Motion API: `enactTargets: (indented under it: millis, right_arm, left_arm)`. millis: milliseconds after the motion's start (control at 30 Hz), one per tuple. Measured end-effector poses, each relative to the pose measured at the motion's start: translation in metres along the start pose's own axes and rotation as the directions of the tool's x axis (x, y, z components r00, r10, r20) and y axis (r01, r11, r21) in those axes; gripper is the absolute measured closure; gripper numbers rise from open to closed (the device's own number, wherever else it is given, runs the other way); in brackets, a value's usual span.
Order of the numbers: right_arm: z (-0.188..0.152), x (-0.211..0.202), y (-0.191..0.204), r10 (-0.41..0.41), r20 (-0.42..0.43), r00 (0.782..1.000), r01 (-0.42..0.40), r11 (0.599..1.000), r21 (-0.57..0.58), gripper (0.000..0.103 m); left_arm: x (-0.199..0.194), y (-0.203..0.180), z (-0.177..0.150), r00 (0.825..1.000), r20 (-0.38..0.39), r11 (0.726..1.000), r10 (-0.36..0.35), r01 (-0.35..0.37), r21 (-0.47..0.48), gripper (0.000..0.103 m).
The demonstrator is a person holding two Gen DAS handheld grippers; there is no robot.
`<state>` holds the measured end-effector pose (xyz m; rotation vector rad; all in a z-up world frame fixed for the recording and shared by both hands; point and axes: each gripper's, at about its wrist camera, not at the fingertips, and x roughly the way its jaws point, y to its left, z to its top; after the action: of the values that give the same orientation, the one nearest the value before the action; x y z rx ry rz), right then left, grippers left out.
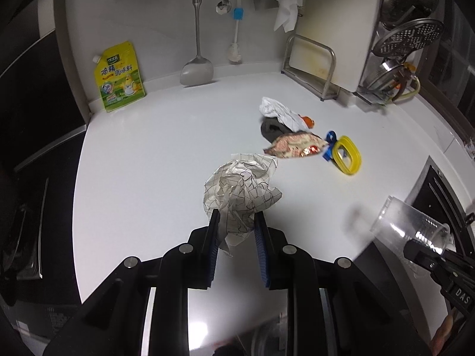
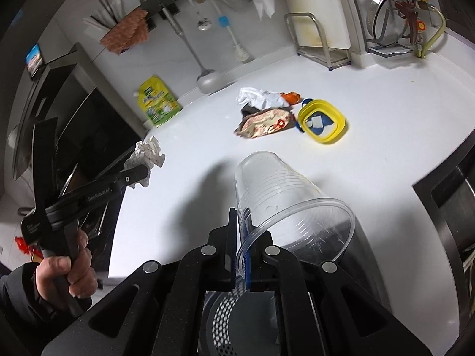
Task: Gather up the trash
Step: 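Carry the cup and crumpled paper over the grey bin and release both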
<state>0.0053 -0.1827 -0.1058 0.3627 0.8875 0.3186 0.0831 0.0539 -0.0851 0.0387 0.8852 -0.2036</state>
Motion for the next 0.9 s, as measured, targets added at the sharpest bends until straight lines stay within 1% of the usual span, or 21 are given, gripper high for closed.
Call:
enactTargets:
  millis: [233,400,667,900]
  right_arm:
    - [-0.028,-0.024,0.001,0.011,-0.03,0.999,-0.012,0.999,-0.037,0.099]
    - [-0.044,-0.035,-0.003,0.009,-0.053,0.999,-0.012,0.999,-0.053,0.099]
    - [-0.072,-0.046,-0.013,-0.001,-0.104,0.995,-0.006,0.998,-0.065,0.099]
    - [-0.096,-0.053,-0.02,-0.013,-0.14,0.99,0.003,0.997,-0.071,0.099]
  left_arm:
    - [-0.032,-0.027,-0.043,1.0,-0.017,1.0,-0.006,0.007,0.013,0.08]
    - [-0.046,-0.041,-0.064,1.0,-0.02,1.0,-0.006,0.006,0.007,0.08]
    - [-0.052,-0.061,-0.097,0.999,-0.054,1.0,-0.007,0.008,0.008,0.08]
    - [-0.053,-0.077,-0.123,0.996,-0.082,1.0,-0.022,0.023,0.016,0.08]
